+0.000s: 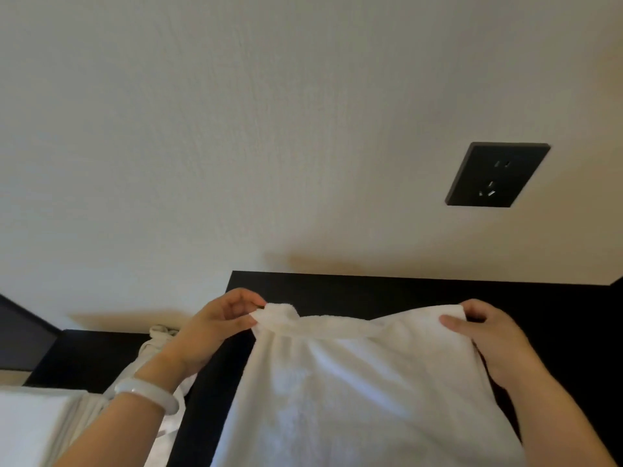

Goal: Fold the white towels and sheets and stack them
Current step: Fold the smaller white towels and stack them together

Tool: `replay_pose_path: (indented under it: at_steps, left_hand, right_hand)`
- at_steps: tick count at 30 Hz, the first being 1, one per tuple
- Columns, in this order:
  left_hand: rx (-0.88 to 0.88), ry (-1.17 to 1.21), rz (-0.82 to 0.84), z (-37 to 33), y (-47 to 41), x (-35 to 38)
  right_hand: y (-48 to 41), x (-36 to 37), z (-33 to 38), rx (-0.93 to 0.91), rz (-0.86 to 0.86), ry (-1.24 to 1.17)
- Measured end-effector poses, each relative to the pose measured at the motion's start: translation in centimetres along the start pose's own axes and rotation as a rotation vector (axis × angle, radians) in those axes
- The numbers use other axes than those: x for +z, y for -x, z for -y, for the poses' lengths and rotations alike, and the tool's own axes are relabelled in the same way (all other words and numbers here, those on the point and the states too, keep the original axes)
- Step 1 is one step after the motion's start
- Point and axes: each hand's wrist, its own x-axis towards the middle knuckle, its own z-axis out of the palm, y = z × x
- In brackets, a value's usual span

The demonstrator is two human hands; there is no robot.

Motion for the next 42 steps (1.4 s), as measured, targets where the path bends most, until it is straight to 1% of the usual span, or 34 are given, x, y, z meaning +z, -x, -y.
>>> replay_pose_path:
  at_steps: [3,5,8,11,14,18,19,20,21,24,25,27,29,30,31,32,33,34,35,38,39,40,42]
  left_hand:
    - [0.006,0.012,0.085,-1.0,-1.0,-0.5]
    - [0.003,0.049,0.129,-1.5,-1.4,-0.7]
    - [-0.001,0.118,0.167,-1.8,-1.9,-1.2]
    - [0.015,0.182,0.153,-1.6,-2.3,-1.4]
    - [0.008,0.266,0.125,-1.7,-2.7,-1.3]
    - [0.008,0.412,0.256,-2.9,-3.4,-0.7]
    - [0.008,0.407,0.293,-3.4,-3.6,-0.5]
    - [0.004,0.343,0.323,-4.2,-3.8,-0.4]
    - [0.002,0.189,0.341,-4.9,-4.1,-0.5]
    - [-0.011,-0.559,0.358,-7.0,-5.8,-1.4]
    - [-0.028,-0.763,0.384,-7.5,-6.4,-1.7]
    - [-0.020,-1.082,0.444,-8.1,-7.1,-1.8]
    - [0.072,-1.294,0.493,-8.5,-7.4,-1.3]
    - [0.142,-1.347,0.498,-8.6,-7.5,-1.1]
    - [0.210,-1.371,0.461,-8.4,-7.8,-1.0]
    - [0.265,-1.371,0.375,-8.2,-8.0,-1.1]
    - [0.280,-1.347,0.262,-7.7,-8.1,-1.3]
    - [0.251,-1.300,0.167,-7.2,-8.2,-1.4]
    - [0.188,-1.234,0.115,-6.6,-8.2,-1.4]
    - [-0.054,-0.959,0.082,-4.8,-7.9,-0.9]
    - [-0.106,-0.852,0.067,-4.3,-7.7,-0.9]
    - [-0.141,-0.727,0.054,-3.9,-7.6,-1.0]
    - [-0.166,-0.391,0.058,-3.3,-7.4,-1.4]
  right_hand:
    - [-0.2,-1.0,0.4,0.070,0.110,-0.206]
    - [-0.4,-1.4,0.4,0.094,0.139,-0.265]
    - [-0.7,-2.0,0.2,0.128,0.187,-0.249]
    - [-0.9,-2.3,0.3,0.132,0.234,-0.161]
    - [-1.3,-2.5,0.6,0.077,0.176,-0.173]
    - [-1.7,-2.5,0.3,0.053,0.112,-0.275]
    - [-1.9,-2.4,0.0,0.054,0.100,-0.292]
    - [-1.9,-2.2,-0.3,0.056,0.088,-0.304]
    - [-2.0,-2.1,-0.5,0.057,0.075,-0.316]
    - [-2.2,-1.8,-1.2,0.050,0.030,-0.361]
    - [-2.3,-1.6,-1.4,0.043,0.018,-0.378]
    - [-2.4,-1.5,-1.5,0.025,-0.004,-0.408]
    - [-2.4,-1.3,-1.6,0.001,-0.014,-0.441]
    - [-2.5,-1.3,-1.6,-0.012,-0.016,-0.454]
    - [-2.6,-1.3,-1.5,-0.023,-0.016,-0.461]
    - [-2.6,-1.2,-1.5,-0.030,-0.016,-0.464]
    - [-2.7,-1.2,-1.5,-0.035,-0.017,-0.466]
    - [-2.8,-1.2,-1.5,-0.040,-0.020,-0.467]
    - [-3.0,-1.2,-1.5,-0.043,-0.022,-0.468]
    - [-3.3,-1.4,-1.7,-0.040,-0.008,-0.461]
    - [-3.4,-1.4,-1.7,-0.037,-0.001,-0.457]
    - [-3.5,-1.4,-1.7,-0.036,0.004,-0.456]
    - [-3.6,-1.4,-1.6,-0.035,0.001,-0.459]
